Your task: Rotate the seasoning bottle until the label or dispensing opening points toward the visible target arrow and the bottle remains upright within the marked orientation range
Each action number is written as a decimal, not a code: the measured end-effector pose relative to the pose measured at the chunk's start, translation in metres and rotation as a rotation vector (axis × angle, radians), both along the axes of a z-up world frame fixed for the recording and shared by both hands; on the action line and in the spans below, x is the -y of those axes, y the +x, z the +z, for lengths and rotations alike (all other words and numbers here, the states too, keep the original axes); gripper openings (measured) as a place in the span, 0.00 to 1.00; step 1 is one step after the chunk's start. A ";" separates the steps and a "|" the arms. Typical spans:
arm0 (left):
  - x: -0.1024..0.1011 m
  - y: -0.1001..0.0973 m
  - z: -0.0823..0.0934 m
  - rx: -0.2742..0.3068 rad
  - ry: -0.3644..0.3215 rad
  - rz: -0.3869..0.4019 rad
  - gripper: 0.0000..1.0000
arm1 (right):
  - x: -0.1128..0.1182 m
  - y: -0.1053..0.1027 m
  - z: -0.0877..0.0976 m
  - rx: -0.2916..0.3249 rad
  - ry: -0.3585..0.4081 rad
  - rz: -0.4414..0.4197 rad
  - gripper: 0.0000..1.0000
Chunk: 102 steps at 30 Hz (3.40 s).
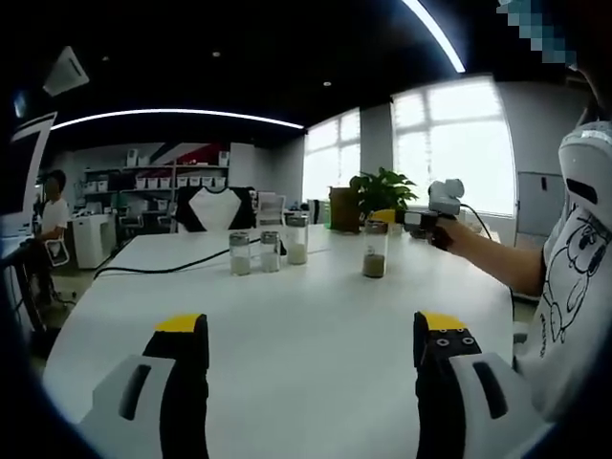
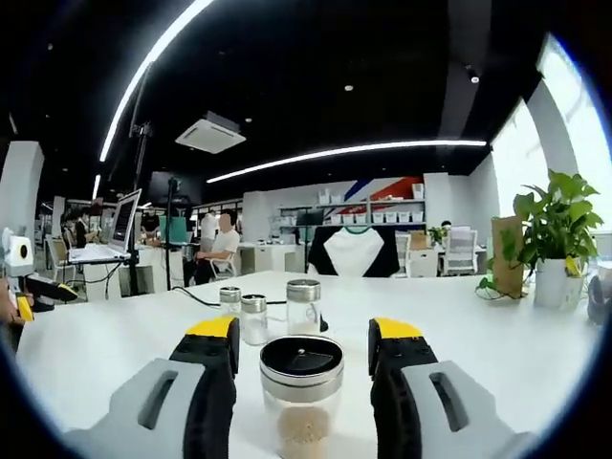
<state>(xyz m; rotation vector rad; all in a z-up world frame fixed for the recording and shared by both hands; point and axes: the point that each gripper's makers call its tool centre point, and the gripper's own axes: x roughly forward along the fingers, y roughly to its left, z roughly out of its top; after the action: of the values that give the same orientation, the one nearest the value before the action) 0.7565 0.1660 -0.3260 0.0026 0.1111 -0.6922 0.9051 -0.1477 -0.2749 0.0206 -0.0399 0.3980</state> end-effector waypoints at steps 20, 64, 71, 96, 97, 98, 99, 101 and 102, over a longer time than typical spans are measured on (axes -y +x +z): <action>0.003 0.003 -0.006 -0.015 -0.006 0.001 0.92 | 0.007 -0.001 -0.011 -0.015 0.050 -0.147 0.51; 0.006 0.004 -0.007 -0.018 0.016 -0.014 0.92 | -0.003 0.000 -0.018 -0.042 0.009 -0.054 0.36; 0.007 0.004 -0.010 -0.026 0.016 -0.016 0.92 | -0.005 -0.001 -0.018 -0.037 0.009 -0.022 0.36; 0.010 0.000 -0.012 -0.027 0.020 -0.027 0.91 | -0.011 -0.009 -0.019 -0.016 0.014 0.282 0.36; 0.010 0.000 -0.011 -0.026 0.021 -0.027 0.91 | -0.012 -0.009 -0.019 -0.016 0.020 0.298 0.36; 0.009 0.000 -0.011 -0.025 0.022 -0.026 0.91 | -0.012 -0.009 -0.019 -0.015 0.020 0.308 0.36; 0.009 -0.001 -0.011 -0.025 0.025 -0.026 0.91 | -0.012 -0.009 -0.019 -0.017 0.019 0.321 0.36; 0.008 -0.001 -0.010 -0.024 0.028 -0.024 0.91 | -0.012 -0.009 -0.019 -0.018 0.014 0.336 0.36; 0.008 -0.001 -0.010 -0.023 0.028 -0.023 0.91 | -0.013 -0.009 -0.019 -0.018 0.008 0.345 0.36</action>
<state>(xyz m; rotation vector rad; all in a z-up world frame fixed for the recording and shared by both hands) 0.7558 0.1580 -0.3358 0.0232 0.1433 -0.7134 0.8960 -0.1350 -0.2937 0.0389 -0.0198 0.7422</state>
